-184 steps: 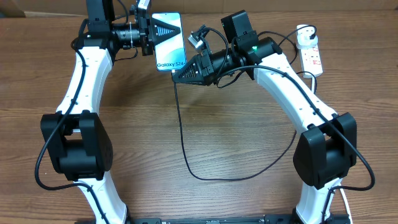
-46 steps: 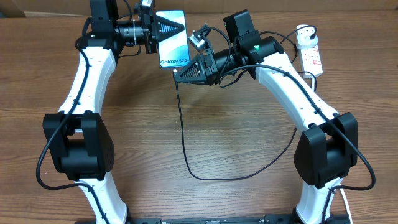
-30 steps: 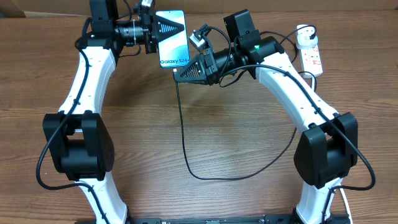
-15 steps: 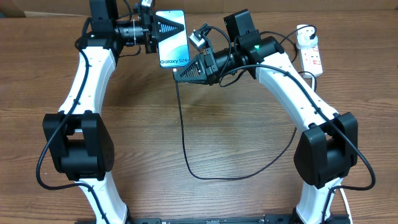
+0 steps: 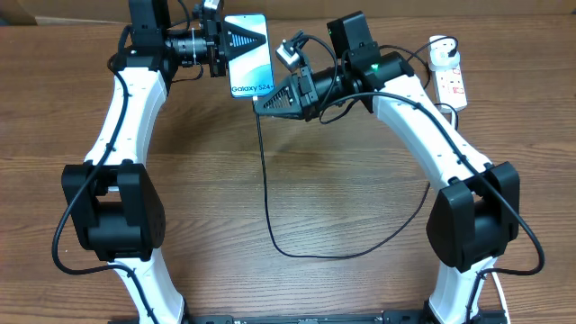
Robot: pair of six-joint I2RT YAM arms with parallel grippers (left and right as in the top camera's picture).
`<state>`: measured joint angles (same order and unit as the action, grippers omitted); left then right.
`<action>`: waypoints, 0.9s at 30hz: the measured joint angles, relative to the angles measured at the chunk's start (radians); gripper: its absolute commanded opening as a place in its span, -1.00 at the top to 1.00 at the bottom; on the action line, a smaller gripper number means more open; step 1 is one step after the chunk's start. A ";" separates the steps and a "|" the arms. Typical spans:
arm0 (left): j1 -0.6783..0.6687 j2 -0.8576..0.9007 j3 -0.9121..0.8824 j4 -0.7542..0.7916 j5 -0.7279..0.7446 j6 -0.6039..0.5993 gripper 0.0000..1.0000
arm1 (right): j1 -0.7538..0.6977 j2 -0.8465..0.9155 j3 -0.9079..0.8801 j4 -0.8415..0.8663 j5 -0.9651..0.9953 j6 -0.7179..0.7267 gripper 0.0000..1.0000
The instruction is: Plug charger to phone and switch on socket
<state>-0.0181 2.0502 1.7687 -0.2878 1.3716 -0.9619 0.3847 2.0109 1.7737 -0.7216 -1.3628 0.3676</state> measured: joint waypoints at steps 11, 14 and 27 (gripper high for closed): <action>0.000 0.000 0.000 0.000 0.002 0.003 0.92 | 0.002 0.000 0.000 -0.024 0.019 -0.002 0.92; 0.000 0.000 0.000 0.000 0.004 0.003 0.91 | 0.003 0.000 0.000 -0.031 0.029 -0.002 0.93; -0.001 0.000 0.000 0.000 0.003 0.003 0.92 | 0.004 0.000 0.000 -0.023 0.032 -0.001 0.93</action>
